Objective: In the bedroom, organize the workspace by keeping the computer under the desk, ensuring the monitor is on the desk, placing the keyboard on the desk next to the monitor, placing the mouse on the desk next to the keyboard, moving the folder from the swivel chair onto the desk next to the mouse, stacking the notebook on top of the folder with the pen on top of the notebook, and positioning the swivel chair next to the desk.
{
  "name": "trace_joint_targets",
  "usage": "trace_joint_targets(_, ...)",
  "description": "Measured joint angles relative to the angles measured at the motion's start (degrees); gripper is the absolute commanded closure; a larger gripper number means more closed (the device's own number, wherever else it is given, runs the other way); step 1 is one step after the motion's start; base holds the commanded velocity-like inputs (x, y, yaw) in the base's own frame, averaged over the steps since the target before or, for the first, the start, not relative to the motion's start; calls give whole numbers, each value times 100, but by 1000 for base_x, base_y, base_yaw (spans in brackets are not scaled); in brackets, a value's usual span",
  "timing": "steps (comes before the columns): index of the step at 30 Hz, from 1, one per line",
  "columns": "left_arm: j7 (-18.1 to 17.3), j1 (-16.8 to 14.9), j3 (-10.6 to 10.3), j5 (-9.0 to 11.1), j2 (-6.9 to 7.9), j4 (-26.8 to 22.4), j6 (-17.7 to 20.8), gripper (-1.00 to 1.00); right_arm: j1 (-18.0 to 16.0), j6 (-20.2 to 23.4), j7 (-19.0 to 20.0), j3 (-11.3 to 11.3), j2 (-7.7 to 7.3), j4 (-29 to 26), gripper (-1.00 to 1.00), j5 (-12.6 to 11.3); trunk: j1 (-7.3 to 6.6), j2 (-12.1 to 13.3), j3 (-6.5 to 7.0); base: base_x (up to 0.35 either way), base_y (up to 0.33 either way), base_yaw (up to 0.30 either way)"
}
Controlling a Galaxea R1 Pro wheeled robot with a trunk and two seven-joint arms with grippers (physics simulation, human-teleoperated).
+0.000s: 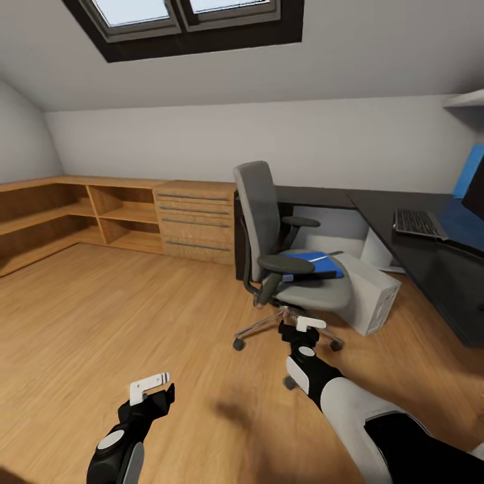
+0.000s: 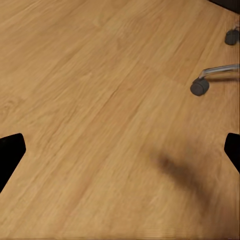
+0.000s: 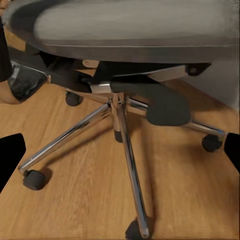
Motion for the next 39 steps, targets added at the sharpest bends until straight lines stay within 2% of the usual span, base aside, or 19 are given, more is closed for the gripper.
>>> trace_joint_targets(15, 0, 0, 8, 1, 0, 0, 3, -100, 0, -8, 40, -8, 0, 11, -100, -16, -1, 0, 0, -4, 0, -264)
trace_joint_targets(19, -6, 0, 15, 1, 0, -5, 4, -100, 0, -4, 86, -31, -17, 10, -100, -311, -1, 0, 0, 0, 0, -267)
trace_joint_targets(21, -8, 0, 16, 1, 0, -7, 4, -100, 1, 0, 218, -37, -32, 9, -100, -729, -1, 0, 0, 0, 0, -268)
trace_joint_targets(23, -8, 0, 17, 1, 0, -8, 6, -100, 2, 8, 320, -38, -39, 10, -100, -959, -1, 0, 0, 0, 0, -268)
trace_joint_targets(25, -8, 0, 17, 1, 0, -15, 9, -100, 5, 51, 584, -41, -66, 30, -100, -1749, 0, 0, 0, 0, 0, -268)
trace_joint_targets(27, -8, 0, 17, 1, 0, -18, 10, -100, 6, 82, 617, -40, -72, 32, -100, -2006, -1, 0, 0, 0, 0, -212)
trace_joint_targets(30, -9, 1, 18, 1, 0, -20, 11, -100, 6, 213, 678, -40, -119, 30, -100, -2635, 0, 0, 0, 0, 0, -100)
trace_joint_targets(32, -9, 1, 19, 1, 0, -20, 12, -100, 6, 278, 782, -36, -170, 24, -100, -2939, 0, 0, 0, 0, 0, -41)
trace_joint_targets(37, -9, 1, 19, 2, 0, -20, 12, -100, 6, 349, 1129, -39, -255, 19, -100, -3315, 0, 0, 0, 0, 0, -16)
trace_joint_targets(39, -9, 1, 19, 2, 0, -20, 12, -100, 6, 443, 1240, -41, -345, 18, -100, -3404, 0, 0, 0, 0, 0, -2)
